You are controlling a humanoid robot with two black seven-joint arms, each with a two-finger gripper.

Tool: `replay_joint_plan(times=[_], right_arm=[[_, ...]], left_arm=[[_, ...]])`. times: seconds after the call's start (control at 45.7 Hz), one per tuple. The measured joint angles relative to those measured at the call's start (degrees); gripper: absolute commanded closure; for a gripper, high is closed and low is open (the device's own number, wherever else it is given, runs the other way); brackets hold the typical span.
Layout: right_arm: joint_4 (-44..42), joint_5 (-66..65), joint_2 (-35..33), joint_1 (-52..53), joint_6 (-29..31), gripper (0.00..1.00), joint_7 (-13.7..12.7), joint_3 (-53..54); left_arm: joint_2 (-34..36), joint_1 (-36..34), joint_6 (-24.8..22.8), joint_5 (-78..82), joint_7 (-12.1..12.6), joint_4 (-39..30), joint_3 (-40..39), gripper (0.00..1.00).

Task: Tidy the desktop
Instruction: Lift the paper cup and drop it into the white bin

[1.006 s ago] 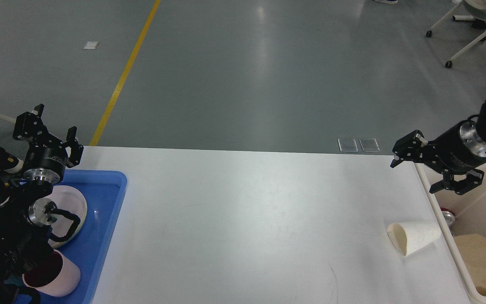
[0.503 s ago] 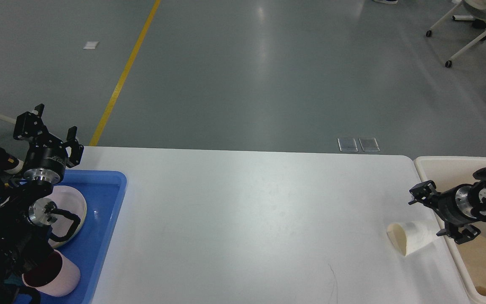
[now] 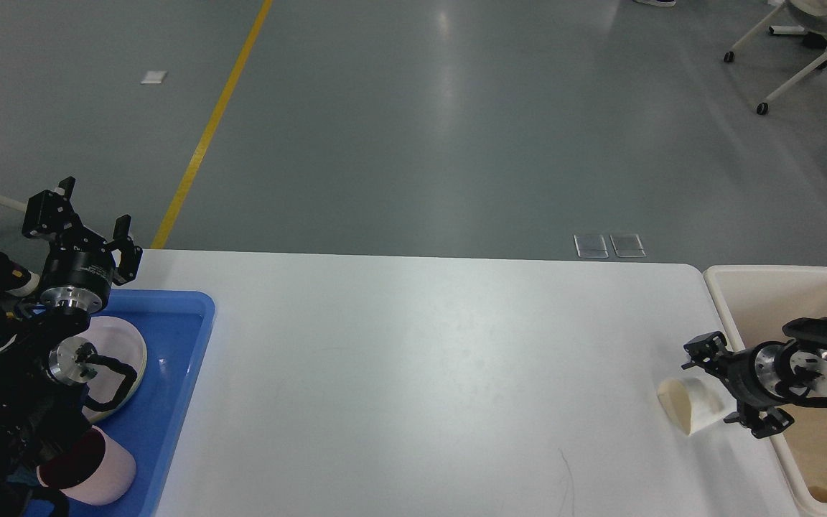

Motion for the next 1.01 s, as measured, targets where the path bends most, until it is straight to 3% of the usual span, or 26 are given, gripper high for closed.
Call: replay_joint_plan(times=[0.087, 0.175, 0.219, 0.24, 0.481, 0.7, 1.006], right_arm=[[0.1, -0.3, 0.7, -0.3, 0.0, 0.43, 0.0, 0.0], [0.2, -0.5, 1.3, -0.5, -0.1, 0.83, -0.1, 0.0], [0.5, -0.5, 1.4, -0.5, -0.2, 0.97, -0.1, 0.0], [0.6, -0.5, 1.4, -0.5, -0.1, 1.0, -0.1, 0.0], [4.1, -0.3, 0.6, 3.5, 0.7, 1.0, -0.1, -0.1], [14.8, -0.5, -7.7, 17.0, 3.6, 1.0, -0.1, -1.0], [21.2, -0.6, -14.7, 41.1, 20.7, 1.0, -0.3, -1.1]], left_arm=[[0.0, 0.0, 0.0, 0.0, 0.0, 0.0, 0.0, 0.04], [0.0, 0.0, 0.0, 0.0, 0.0, 0.0, 0.0, 0.04], [0.0, 0.0, 0.0, 0.0, 0.0, 0.0, 0.0, 0.04], [0.0, 0.0, 0.0, 0.0, 0.0, 0.0, 0.0, 0.04], [0.0, 0.0, 0.0, 0.0, 0.0, 0.0, 0.0, 0.04], [0.0, 0.0, 0.0, 0.0, 0.0, 0.0, 0.0, 0.04], [0.0, 0.0, 0.0, 0.0, 0.0, 0.0, 0.0, 0.04]])
